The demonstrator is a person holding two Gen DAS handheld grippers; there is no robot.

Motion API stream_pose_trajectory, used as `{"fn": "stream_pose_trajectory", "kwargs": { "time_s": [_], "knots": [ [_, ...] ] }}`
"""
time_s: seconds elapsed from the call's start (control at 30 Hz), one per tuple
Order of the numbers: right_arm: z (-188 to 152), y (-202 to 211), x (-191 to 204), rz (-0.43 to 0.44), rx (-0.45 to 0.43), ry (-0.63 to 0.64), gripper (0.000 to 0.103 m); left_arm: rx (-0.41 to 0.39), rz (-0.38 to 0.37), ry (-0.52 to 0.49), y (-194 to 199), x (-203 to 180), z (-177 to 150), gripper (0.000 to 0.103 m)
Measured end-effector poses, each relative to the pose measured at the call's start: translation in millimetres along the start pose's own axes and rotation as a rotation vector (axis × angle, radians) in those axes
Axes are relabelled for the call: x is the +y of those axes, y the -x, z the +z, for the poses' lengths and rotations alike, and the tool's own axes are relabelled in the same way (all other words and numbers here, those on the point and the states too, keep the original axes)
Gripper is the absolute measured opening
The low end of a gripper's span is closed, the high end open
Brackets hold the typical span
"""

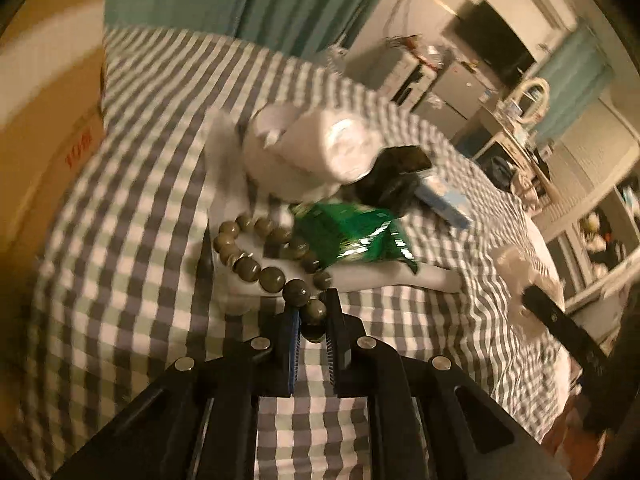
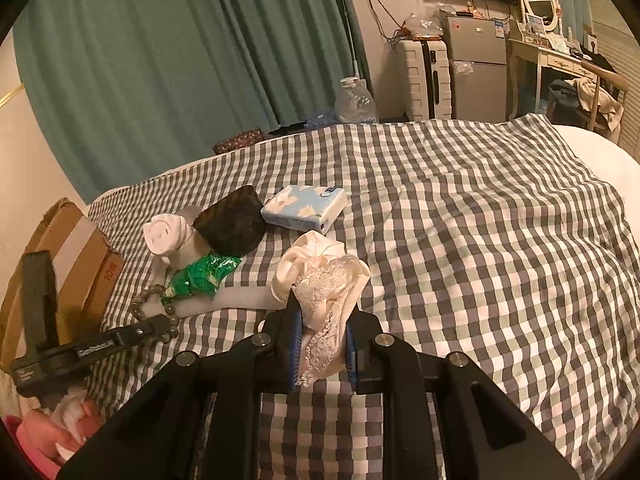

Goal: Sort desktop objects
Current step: 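Carry the bracelet and lace fabric over the cardboard box and open both tools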

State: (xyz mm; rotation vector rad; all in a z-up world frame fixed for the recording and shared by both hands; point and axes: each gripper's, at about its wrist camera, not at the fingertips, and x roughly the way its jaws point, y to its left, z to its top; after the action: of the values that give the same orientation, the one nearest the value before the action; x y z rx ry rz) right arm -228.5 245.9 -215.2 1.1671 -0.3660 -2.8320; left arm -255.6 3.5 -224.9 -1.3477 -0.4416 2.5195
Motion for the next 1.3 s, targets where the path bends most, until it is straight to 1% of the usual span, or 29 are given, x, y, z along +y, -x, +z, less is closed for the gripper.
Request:
{"fn": "stream_pose_trajectory", "kwargs": {
  "time_s": [0.17, 0.23, 0.43, 0.53, 0.6, 0.7, 0.73, 0.8, 0.9, 0.93, 0.97, 1.03, 1.17, 1.23, 1.3],
  "knots": [
    [2.3, 5.8, 4.7, -0.008, -0.004, 0.007, 0.018, -0.075, -0.001, -0.099, 41.1, -15.7, 7.6, 0.011],
    [4.6, 13.4, 12.4, -0.011, -0.007, 0.024, 0.018, -0.106, 0.0, -0.133, 61.5, -22.5, 12.9, 0.011],
    [7.5, 45.8, 43.9, 0.013, -0.007, 0.074, 0.018, -0.138, -0.029, -0.184, 116.3, -42.8, 32.3, 0.011],
    [11.5, 67.1, 69.3, 0.045, -0.018, 0.105, 0.018, -0.141, -0.052, -0.197, 146.9, -53.8, 45.8, 0.011],
    [16.6, 82.3, 89.9, 0.058, -0.032, 0.14, 0.018, -0.151, -0.05, -0.211, 169.9, -58.2, 54.9, 0.011],
    [30.0, 106.3, 129.2, 0.102, -0.062, 0.185, 0.018, -0.163, -0.056, -0.243, 209.7, -60.5, 69.6, 0.011],
    [36.2, 114.2, 143.5, 0.12, -0.074, 0.2, 0.018, -0.166, -0.052, -0.256, 222.4, -59.4, 74.6, 0.011],
    [47.8, 127.9, 174.2, 0.151, -0.094, 0.239, 0.018, -0.183, -0.013, -0.293, 247.7, -53.5, 83.9, 0.011],
    [60.2, 138.7, 220.7, 0.203, -0.117, 0.289, 0.018, -0.215, 0.082, -0.355, 270.0, -31.4, 91.5, 0.011],
    [62.7, 138.8, 235.8, 0.224, -0.117, 0.3, 0.018, -0.212, 0.112, -0.362, 273.0, -20.5, 91.7, 0.011],
    [64.0, 136.6, 251.6, 0.244, -0.112, 0.309, 0.018, -0.205, 0.147, -0.358, 274.8, -4.5, 90.8, 0.011],
    [63.0, 128.9, 277.3, 0.284, -0.094, 0.322, 0.018, -0.186, 0.184, -0.339, 272.3, 23.0, 87.9, 0.011],
    [48.9, 97.3, 328.0, 0.356, -0.014, 0.351, 0.018, -0.144, 0.249, -0.275, 259.0, 81.5, 77.7, 0.011],
    [36.1, 74.9, 351.5, 0.354, 0.041, 0.384, 0.018, -0.13, 0.283, -0.259, 248.5, 105.4, 71.3, 0.011],
    [25.1, 59.9, 365.0, 0.347, 0.073, 0.406, 0.018, -0.112, 0.323, -0.248, 239.8, 123.2, 66.6, 0.011]
  ]
}}
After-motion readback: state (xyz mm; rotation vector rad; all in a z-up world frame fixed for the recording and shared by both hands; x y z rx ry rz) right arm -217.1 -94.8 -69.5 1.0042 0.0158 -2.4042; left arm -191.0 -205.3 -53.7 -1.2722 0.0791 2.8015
